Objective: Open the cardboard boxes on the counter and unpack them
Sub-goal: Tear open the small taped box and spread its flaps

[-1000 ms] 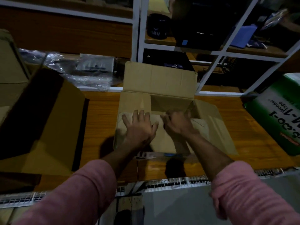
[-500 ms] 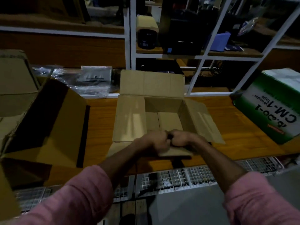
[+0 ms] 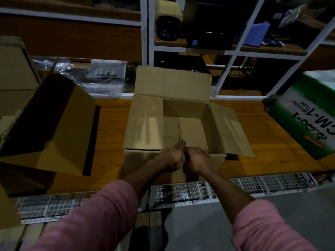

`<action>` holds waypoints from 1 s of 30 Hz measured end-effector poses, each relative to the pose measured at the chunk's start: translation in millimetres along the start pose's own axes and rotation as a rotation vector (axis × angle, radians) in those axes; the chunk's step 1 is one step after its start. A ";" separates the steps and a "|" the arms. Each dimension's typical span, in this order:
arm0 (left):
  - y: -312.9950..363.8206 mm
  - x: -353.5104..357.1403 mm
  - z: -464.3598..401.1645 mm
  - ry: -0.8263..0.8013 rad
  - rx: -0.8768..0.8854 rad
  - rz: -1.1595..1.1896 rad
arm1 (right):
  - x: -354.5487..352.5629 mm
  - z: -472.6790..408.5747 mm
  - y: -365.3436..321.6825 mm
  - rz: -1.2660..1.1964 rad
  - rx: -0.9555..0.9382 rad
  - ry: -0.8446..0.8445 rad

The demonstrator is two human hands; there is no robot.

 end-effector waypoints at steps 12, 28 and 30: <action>-16.6 -27.3 -15.9 0.424 -0.238 -0.407 | -3.9 -12.0 -5.1 -0.040 0.043 -0.024; -147.4 -60.2 23.2 0.681 -0.571 0.266 | -1.2 -16.3 -4.8 -0.121 0.107 -0.045; -149.2 -66.7 19.7 0.641 -0.560 0.267 | 3.0 -17.0 -8.9 -0.101 0.124 0.003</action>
Point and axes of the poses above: each hand's wrist, its own z-axis away from the middle knuckle, its own x-axis out of the palm, y = z × x, the point moved 2 cm from there along -z, towards the middle knuckle, and after that the axes turned 12 degrees about y, right-handed, at the moved point
